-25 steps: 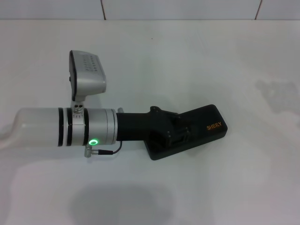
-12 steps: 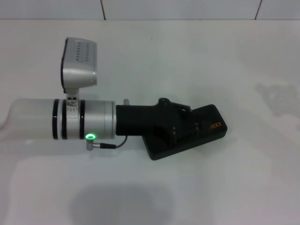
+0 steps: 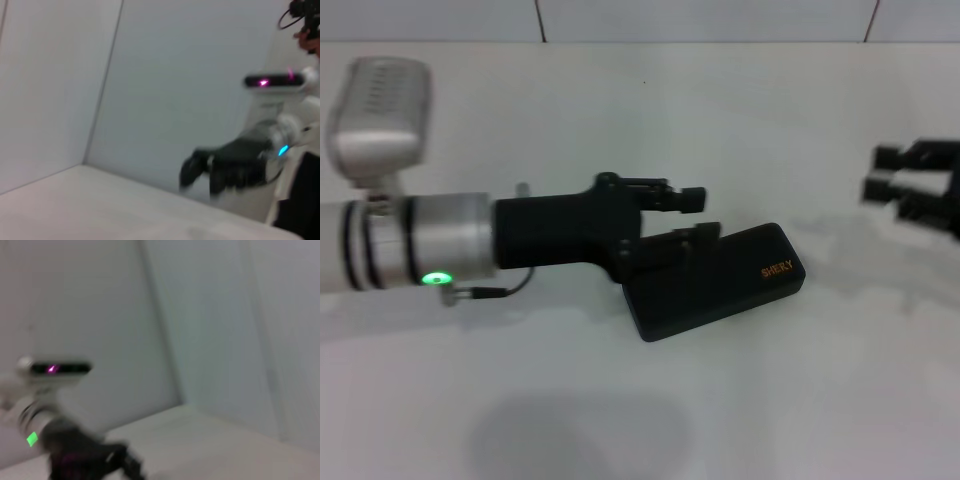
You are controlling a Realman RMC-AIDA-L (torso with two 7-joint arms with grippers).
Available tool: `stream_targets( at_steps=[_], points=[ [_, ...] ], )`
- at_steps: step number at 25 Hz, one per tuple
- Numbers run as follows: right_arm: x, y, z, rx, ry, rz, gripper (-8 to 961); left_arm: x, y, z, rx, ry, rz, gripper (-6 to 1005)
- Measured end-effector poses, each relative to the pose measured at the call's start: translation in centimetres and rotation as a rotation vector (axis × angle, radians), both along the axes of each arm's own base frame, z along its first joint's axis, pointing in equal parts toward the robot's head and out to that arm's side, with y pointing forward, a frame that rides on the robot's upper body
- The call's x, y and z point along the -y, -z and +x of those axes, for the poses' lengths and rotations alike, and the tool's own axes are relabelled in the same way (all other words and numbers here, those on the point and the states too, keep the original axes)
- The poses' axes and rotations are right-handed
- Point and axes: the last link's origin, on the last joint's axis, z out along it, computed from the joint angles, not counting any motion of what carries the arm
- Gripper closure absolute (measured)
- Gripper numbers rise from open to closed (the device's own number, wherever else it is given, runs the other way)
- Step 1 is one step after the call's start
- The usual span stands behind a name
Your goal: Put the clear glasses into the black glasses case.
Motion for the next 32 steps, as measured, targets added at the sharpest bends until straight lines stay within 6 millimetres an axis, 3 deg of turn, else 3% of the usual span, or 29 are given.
stream_targets(
  at_steps=[6,7,13,23,32],
  points=[
    [1.1,3.9,-2.3,0.013,-0.145,-0.152,581,1.7,-2.7,-0.7,0.092,0.023,-0.071,567],
    [1.3,4.2,-2.5,0.011,-0.159,-0.164,535,2.4,-3.8,-1.1,0.102,0.040,-0.106,539],
    [3.1,5.0,-3.5,-0.077,-0.276,-0.232,291,3.0,-6.2,-2.1,0.084,0.065,-0.129,302],
    [4.8,5.1,-3.2,-0.209,-0.331,-0.214,227,4.5,-7.0,-4.2,0.026,0.105,-0.056,103],
    [4.1,5.8,-3.0,-0.198,-0.317,-0.167,219,5.0,-6.7,-4.5,0.028,0.100,-0.060,107]
  ],
)
